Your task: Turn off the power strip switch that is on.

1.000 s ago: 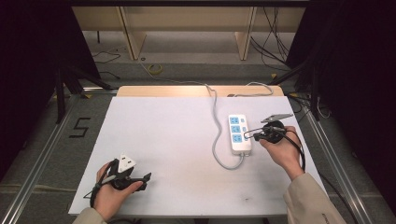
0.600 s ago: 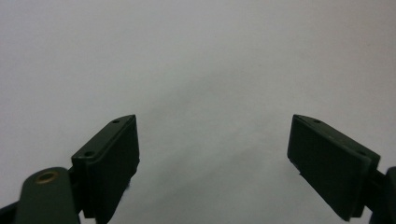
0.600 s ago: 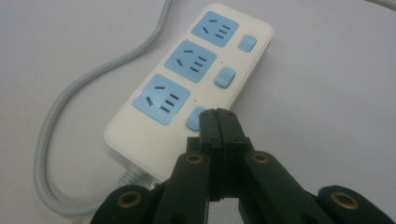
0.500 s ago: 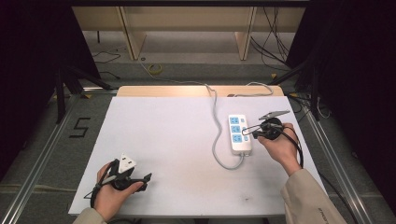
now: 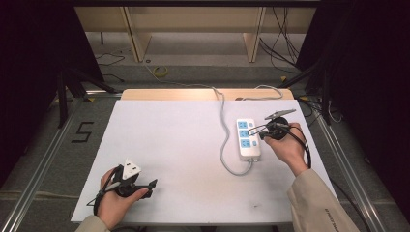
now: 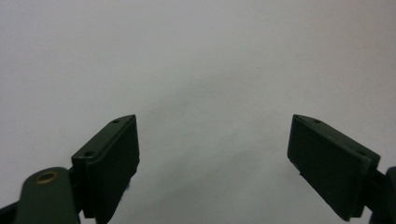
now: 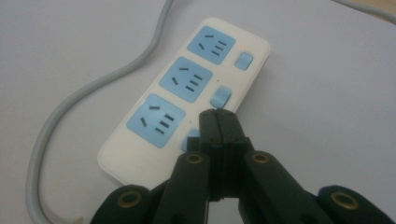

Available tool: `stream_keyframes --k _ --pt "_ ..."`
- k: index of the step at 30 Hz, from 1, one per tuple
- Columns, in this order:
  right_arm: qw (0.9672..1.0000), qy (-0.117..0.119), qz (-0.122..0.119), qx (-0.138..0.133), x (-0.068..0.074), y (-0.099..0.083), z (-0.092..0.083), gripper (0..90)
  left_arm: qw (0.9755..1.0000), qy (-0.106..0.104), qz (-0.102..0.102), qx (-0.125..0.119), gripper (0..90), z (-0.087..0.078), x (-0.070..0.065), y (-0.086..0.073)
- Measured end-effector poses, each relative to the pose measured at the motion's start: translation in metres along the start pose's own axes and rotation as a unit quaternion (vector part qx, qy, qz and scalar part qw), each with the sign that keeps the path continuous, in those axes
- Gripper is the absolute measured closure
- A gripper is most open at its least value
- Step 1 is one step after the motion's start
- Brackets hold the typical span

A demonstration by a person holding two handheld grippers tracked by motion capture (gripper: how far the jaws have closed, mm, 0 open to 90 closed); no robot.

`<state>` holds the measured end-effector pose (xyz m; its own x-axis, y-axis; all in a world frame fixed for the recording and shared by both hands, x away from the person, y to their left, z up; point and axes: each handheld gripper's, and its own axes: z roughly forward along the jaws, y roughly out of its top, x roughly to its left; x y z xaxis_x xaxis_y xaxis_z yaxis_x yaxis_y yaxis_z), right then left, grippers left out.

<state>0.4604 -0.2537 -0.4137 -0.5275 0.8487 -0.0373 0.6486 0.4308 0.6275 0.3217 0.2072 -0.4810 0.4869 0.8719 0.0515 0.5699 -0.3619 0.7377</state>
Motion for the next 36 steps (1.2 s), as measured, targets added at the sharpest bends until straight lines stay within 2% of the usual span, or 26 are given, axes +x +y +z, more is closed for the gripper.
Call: stream_keyframes --k 11,36 --pt "1.0 -0.001 0.007 0.006 -0.001 0.007 0.01 90.0 1.0 0.0 -0.001 0.0 16.6 0.0 0.0 0.0" --pt "0.9997 -0.01 0.009 0.019 -0.009 0.02 0.021 90.0 1.0 0.0 0.002 -0.001 16.4 0.001 -0.001 0.001"
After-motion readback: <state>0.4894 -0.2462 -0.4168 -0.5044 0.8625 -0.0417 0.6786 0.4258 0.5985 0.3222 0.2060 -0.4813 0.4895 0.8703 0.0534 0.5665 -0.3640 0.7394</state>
